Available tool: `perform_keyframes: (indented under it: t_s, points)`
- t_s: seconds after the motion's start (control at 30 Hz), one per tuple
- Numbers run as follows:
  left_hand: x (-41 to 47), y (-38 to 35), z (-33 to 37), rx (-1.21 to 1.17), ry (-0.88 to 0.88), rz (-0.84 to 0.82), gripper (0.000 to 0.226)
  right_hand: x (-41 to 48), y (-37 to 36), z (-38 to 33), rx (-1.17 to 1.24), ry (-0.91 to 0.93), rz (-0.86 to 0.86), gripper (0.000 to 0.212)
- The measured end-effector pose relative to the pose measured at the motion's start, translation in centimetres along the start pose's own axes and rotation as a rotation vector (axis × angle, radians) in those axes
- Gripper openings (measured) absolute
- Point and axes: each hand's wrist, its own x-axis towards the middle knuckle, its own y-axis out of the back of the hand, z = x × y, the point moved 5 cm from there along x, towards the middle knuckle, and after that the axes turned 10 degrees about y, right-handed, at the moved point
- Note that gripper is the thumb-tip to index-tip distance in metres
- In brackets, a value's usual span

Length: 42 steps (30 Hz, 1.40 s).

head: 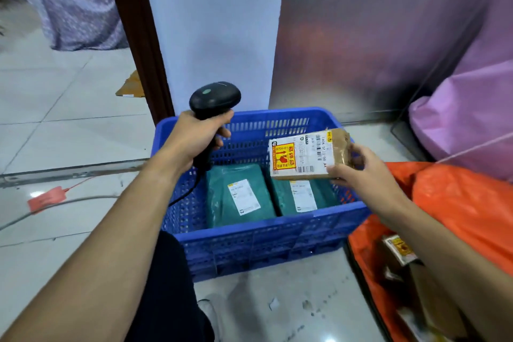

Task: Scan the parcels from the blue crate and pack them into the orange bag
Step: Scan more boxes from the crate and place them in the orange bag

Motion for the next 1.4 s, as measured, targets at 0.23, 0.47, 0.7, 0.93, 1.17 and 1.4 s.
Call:
perform_keyframes:
  t_s: [0.23,0.47,0.7,0.93,1.17,1.4]
  points:
    - [-4.5,-4.3,0.0,0.057,-0.035,-0.064,0.014,-7.0,6.5,1.5,0.403,-0.071,0.236,0.033]
    - [-11.2,-11.1,-2.8,0.049,0.021,-0.204,0.021,-11.9,9.9,4.4,0.558,-0.148,0.346,0.034]
    - [-16.4,-15.3,-5.7,0.103,0.070,-0.282,0.025,-14.1,11.5,3.9,0.451,-0.119,0.349,0.045]
    - [-16.9,-17.3,-5.9,-0.092,0.110,-0.296,0.013,-14.5,12.0,3.2,0.480,-0.111,0.297,0.045]
    - [-16.5,-17.1,-6.5,-0.061,0.117,-0.280,0.010,-14.1,12.2,3.3,0.500,-0.135,0.276,0.041]
    - [-17.0,-17.5,-6.3,-0.006,0.090,-0.320,0.022,-14.0,12.1,3.1,0.449,-0.105,0.251,0.042]
